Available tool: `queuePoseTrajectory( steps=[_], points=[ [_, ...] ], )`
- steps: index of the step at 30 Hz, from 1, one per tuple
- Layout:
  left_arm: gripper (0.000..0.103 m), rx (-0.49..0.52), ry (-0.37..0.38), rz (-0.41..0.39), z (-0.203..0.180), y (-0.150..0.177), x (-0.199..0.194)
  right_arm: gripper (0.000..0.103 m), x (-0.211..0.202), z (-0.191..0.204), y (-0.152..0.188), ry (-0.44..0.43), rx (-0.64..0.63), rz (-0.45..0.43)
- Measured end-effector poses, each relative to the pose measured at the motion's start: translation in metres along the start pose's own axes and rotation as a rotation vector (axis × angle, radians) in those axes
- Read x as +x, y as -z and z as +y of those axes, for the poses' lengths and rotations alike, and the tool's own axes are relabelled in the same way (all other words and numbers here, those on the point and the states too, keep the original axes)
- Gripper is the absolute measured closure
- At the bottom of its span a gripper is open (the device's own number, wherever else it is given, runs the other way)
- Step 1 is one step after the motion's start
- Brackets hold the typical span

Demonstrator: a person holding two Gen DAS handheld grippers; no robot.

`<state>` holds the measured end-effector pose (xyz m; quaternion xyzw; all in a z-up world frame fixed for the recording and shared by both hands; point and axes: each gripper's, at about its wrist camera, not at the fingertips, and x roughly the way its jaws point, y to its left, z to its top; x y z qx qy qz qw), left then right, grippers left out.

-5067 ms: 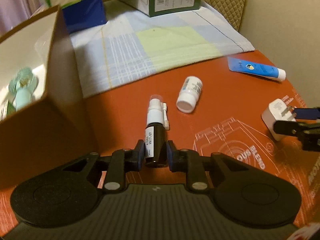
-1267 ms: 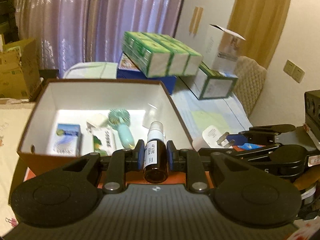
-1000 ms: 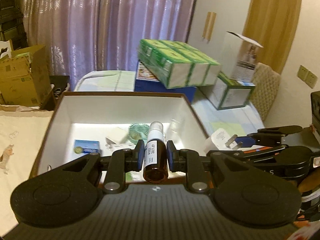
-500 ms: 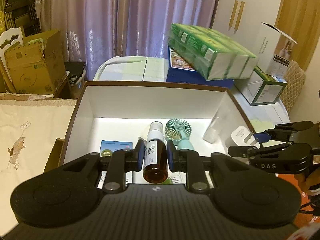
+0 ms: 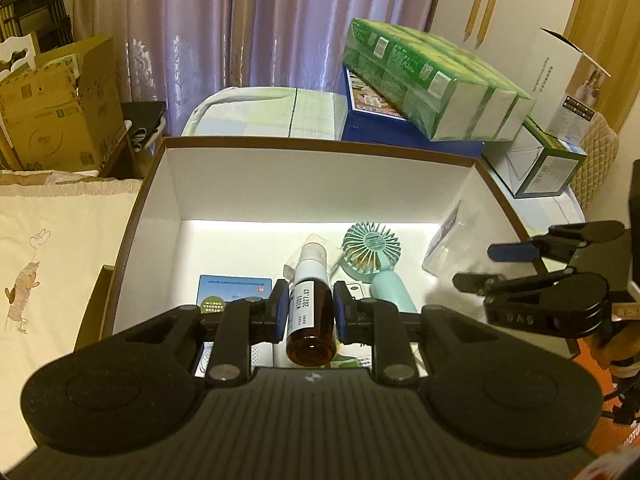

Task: Organize rigid objects
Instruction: 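Carry the spray bottle and white plug over the open box, then open both tools to drop the spray bottle and plug into the box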

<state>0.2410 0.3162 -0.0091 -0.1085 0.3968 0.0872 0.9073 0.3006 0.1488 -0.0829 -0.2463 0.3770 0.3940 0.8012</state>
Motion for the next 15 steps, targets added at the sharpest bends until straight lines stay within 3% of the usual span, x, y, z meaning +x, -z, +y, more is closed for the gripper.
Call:
queuePoseTrajectory(
  steps=[11, 15],
  points=[
    [0.084, -0.013, -0.023, 0.016, 0.000, 0.000, 0.013, 0.057, -0.007, -0.010, 0.000, -0.031, 0.048, -0.022],
    [0.065, -0.033, -0.030, 0.029, 0.001, 0.001, 0.015, 0.057, -0.012, -0.011, 0.000, -0.051, 0.072, -0.021]
  ],
)
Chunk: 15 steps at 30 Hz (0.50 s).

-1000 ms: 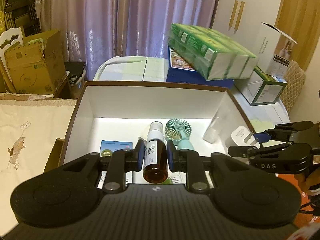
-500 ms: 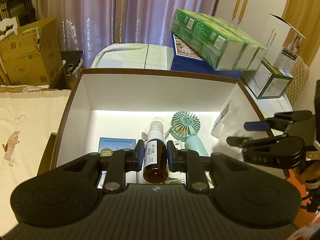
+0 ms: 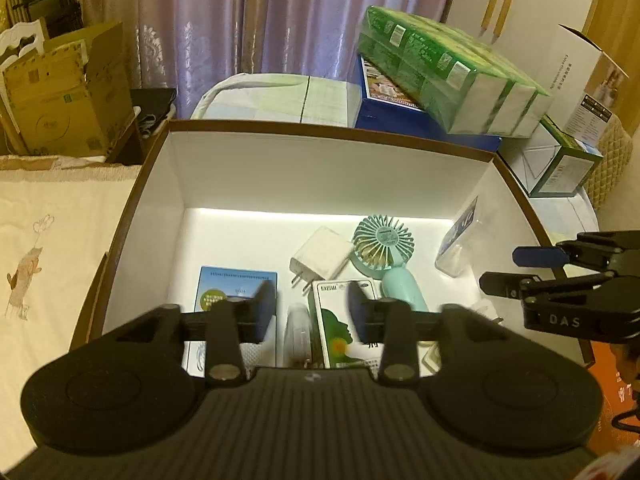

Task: Organize rigid objects
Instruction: 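Open both tools to drop the spray bottle and plug into the box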

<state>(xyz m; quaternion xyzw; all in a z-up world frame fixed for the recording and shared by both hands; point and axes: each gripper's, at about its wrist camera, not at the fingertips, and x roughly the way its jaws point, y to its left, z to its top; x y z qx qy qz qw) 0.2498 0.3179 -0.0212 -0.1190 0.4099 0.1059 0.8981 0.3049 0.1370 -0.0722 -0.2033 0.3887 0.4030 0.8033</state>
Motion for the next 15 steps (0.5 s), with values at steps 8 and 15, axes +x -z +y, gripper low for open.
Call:
queuePoseTrajectory(
  steps=[8, 15],
  points=[
    [0.064, -0.014, -0.022, 0.025, 0.007, 0.005, -0.005, 0.056, -0.012, 0.004, 0.006, -0.057, -0.005, 0.004],
    [0.064, -0.019, -0.026, 0.029, 0.008, 0.007, -0.014, 0.055, -0.020, 0.005, 0.013, -0.085, 0.012, 0.006]
  ],
)
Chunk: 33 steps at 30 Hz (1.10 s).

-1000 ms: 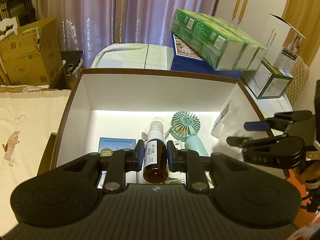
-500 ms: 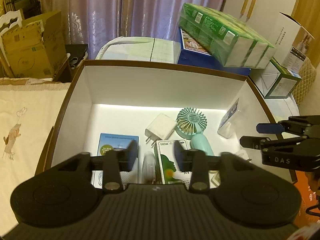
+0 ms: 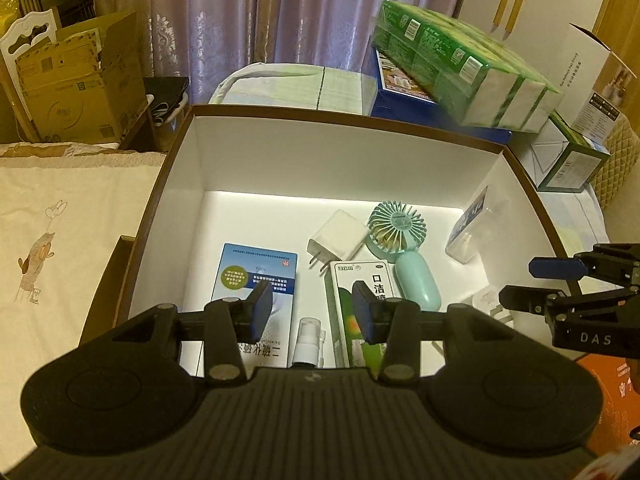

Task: Organize rigid objects
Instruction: 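Open both tools to drop the spray bottle and plug into the box, then withdraw both open tools from the box toward the pill bottle and tube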

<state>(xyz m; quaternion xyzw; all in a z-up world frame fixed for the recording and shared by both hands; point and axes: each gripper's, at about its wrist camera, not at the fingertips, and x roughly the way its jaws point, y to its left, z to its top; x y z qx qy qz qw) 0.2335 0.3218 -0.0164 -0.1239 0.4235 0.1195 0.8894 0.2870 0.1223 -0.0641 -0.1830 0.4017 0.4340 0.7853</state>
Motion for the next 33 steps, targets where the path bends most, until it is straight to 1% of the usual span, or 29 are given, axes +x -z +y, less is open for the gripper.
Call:
queuePoseTrajectory(
  steps=[8, 18, 20, 25, 33],
  points=[
    [0.064, 0.004, 0.001, -0.002, -0.004, 0.003, -0.009, 0.055, -0.014, 0.004, 0.005, -0.011, 0.014, -0.013],
    [0.064, 0.023, 0.014, -0.025, -0.020, 0.010, -0.032, 0.054, -0.039, 0.007, 0.014, -0.029, 0.052, -0.054],
    [0.064, 0.029, 0.017, -0.033, -0.024, 0.012, -0.037, 0.052, -0.046, 0.007, 0.016, -0.035, 0.061, -0.066],
    [0.063, 0.040, 0.026, -0.054, -0.034, 0.017, -0.053, 0.045, -0.063, 0.009, 0.025, -0.042, 0.085, -0.097],
    [0.061, 0.056, 0.040, -0.073, -0.057, 0.033, -0.072, 0.038, -0.093, 0.007, 0.047, -0.043, 0.128, -0.138]
  ],
)
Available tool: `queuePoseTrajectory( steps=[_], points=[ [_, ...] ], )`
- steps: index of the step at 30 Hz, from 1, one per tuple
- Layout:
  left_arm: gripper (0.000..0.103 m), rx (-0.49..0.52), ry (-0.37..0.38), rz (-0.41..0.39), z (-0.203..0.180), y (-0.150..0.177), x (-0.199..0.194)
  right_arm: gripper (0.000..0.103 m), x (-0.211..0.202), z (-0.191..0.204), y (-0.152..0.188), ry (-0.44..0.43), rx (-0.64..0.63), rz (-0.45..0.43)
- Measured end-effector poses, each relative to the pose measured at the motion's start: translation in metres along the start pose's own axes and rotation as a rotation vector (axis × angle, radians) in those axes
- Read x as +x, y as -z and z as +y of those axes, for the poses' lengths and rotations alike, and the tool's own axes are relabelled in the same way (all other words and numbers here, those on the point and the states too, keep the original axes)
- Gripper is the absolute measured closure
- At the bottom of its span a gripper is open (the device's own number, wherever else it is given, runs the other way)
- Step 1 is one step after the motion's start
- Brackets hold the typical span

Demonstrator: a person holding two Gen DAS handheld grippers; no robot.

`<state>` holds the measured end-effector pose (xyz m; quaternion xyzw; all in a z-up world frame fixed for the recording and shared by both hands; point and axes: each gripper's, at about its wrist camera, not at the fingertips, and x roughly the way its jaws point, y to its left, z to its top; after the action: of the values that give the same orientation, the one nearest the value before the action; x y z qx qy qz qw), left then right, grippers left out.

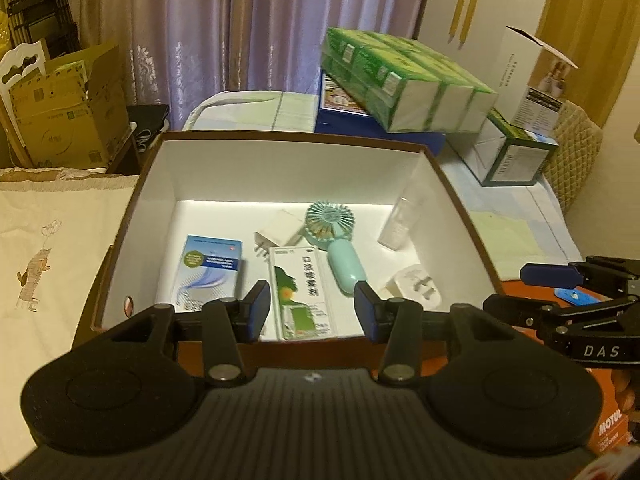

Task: Organize rigid objects
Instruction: 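Withdraw both open tools from the box toward the pill bottle and tube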

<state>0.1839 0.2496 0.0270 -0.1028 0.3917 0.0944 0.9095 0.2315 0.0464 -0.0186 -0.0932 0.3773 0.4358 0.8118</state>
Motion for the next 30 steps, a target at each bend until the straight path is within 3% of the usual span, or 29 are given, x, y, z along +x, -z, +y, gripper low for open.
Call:
queuePoseTrajectory(
  steps=[17, 30],
  points=[
    [0.049, 0.067, 0.124, 0.031, -0.090, 0.052, -0.022, 0.035, -0.082, -0.041, 0.069, 0.050, 0.119, -0.008],
    [0.049, 0.120, 0.182, 0.103, -0.143, 0.090, -0.010, 0.035, -0.113, -0.078, 0.120, 0.099, 0.212, 0.050]
  ],
)
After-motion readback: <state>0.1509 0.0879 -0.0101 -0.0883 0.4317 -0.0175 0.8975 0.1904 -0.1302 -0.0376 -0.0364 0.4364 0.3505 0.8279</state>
